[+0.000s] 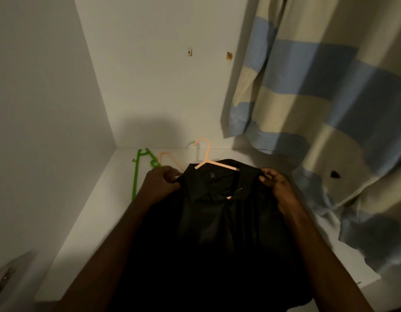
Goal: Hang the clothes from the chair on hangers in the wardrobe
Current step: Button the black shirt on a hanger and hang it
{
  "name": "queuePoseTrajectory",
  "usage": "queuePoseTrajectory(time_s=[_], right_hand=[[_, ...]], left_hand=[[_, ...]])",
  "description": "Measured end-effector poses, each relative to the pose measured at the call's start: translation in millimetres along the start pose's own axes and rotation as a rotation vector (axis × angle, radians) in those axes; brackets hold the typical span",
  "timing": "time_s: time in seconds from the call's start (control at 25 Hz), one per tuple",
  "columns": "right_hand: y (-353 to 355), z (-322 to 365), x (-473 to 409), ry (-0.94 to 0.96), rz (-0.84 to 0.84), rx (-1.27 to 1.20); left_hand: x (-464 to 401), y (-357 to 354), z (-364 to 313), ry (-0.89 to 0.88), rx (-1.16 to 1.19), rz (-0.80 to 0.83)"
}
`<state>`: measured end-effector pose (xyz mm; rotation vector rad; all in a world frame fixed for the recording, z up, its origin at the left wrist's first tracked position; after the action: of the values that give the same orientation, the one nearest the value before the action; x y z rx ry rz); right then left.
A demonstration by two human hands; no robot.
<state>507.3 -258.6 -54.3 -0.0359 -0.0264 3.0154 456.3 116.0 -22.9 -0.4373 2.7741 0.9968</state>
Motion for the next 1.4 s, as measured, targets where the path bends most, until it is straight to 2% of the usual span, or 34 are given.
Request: queuePoseTrajectory(time_s=[0.08,0.12,0.28,0.4,0.52,0.64,0.76,0.88,1.0,1.04,1.08,1.12,1.2,1.32,1.36,1.4], right_hand=[[-6.4,-12.1,0.5,-0.032,-0.001,-0.031],[-10.1,-12.9,0.7,-0.041,0.001,-0.049],[-19.1,-11.3,-1.5,-0.032,0.024,-0.102],[-7.3,-9.0,-6.8,-0.032,0.015,-0.11],[7.7,-16.2,-5.7,-0.04,0.071,0.123],[10.6,-23.6,9.1,-0.085,0.035,0.305],[12.2,-24.6,12.0,-0.013,0.045,0.467],[13.7,-22.9,21.5,-0.079,-0.063,0.62],[-9.9,-6.0,45.4,0.243,-0.223,0.925],[-25.0,2.3,55.1,0.311,-0.279,0.948],[-39.8,3.7,59.9,0.26,-0.307,0.904],[-54.5,1.4,60.2,0.129,-0.301,0.812],[-73.1,-16.5,56.0,-0.134,-0.297,0.652],[-77.7,-25.6,57.2,-0.184,-0.331,0.657],[-76.2,-26.5,59.1,-0.183,-0.357,0.597],[-74.5,-27.9,61.2,-0.196,-0.376,0.509]], left_hand=[[-13.7,-3.0,-12.6,0.115,0.25,0.057],[-24.0,-7.8,-21.9,0.139,0.283,0.07],[-56.2,-36.6,-53.0,-0.031,-0.093,0.174],[-75.7,-43.3,-51.7,-0.022,-0.07,0.15],[-89.2,-35.1,-46.4,0.024,-0.028,0.17],[-101.4,-32.3,-40.9,0.063,-0.076,0.192],[-100.0,-48.4,-34.8,0.086,-0.146,0.194],[-88.9,-66.0,-27.5,0.076,-0.253,0.119],[-79.8,-67.7,-23.7,0.01,-0.338,0.031],[-78.3,-67.5,-23.4,-0.016,-0.349,0.027],[-76.8,-67.4,-23.8,-0.032,-0.347,0.033],[-74.1,-65.0,-27.1,-0.05,-0.323,0.021],[-64.1,-51.4,-38.1,-0.052,-0.208,-0.104],[-20.4,-16.2,-48.7,-0.031,-0.064,-0.341],[-2.8,-8.3,-44.4,0.015,-0.052,-0.334],[14.7,-5.1,-37.1,0.081,-0.044,-0.258]])
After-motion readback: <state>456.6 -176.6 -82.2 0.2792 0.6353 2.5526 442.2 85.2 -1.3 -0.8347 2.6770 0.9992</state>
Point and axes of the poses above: each hand's wrist, its own x-axis away from the middle knuckle, its own y-axis out of the back of the hand, z = x × y, the point moved 4 cm from there along -x, towards the middle knuckle, and after that the axes turned 8 degrees about -z, right-handed, at the moved point
